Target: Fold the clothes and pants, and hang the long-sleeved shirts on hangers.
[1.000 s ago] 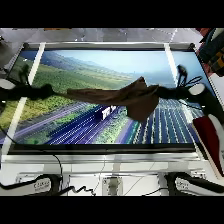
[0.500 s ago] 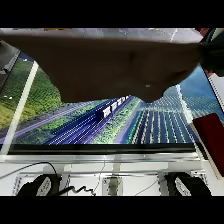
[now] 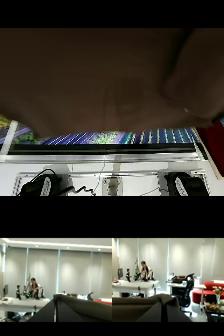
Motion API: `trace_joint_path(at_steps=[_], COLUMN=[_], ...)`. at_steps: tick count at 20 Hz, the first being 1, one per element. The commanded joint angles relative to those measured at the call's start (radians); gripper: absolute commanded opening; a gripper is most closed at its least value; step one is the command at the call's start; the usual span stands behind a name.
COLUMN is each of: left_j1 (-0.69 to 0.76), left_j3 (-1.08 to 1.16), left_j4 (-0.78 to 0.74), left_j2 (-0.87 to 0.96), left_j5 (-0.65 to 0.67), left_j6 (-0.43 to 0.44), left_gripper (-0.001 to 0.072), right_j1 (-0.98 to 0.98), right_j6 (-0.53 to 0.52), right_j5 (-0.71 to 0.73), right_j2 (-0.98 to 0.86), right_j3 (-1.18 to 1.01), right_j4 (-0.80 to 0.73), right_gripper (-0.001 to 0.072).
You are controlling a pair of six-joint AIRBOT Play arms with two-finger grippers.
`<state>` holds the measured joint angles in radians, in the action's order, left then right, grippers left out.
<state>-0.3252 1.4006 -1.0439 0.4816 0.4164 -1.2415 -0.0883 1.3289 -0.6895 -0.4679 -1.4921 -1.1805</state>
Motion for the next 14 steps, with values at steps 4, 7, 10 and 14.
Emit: trace_joint_path(at_steps=[4,7,10,14], left_j1=[-0.001,0.008,0.058,0.142], left_j3=[-0.001,-0.001,-0.001,-0.001], left_j4=[-0.048,-0.044,-0.044,-0.014], left_j2=[0.23,0.478,0.72,0.997], left_j5=[0.433,0.606,0.612,0.512], left_j6=[-0.064,-0.063,-0.063,-0.063], left_gripper=[0.0013,0.0014,0.0014,0.0014], right_j1=[0.001,0.001,0.001,0.0], right_j6=[0.125,0.125,0.125,0.165], right_j5=[-0.152,-0.313,-0.329,-0.244], right_j2=[-0.291,-0.541,-0.782,-1.032], right_j3=[-0.008,-0.008,-0.008,-0.008], right_j4=[0.005,0.033,0.076,0.13], right_gripper=[0.0014,0.0014,0.0014,0.0014])
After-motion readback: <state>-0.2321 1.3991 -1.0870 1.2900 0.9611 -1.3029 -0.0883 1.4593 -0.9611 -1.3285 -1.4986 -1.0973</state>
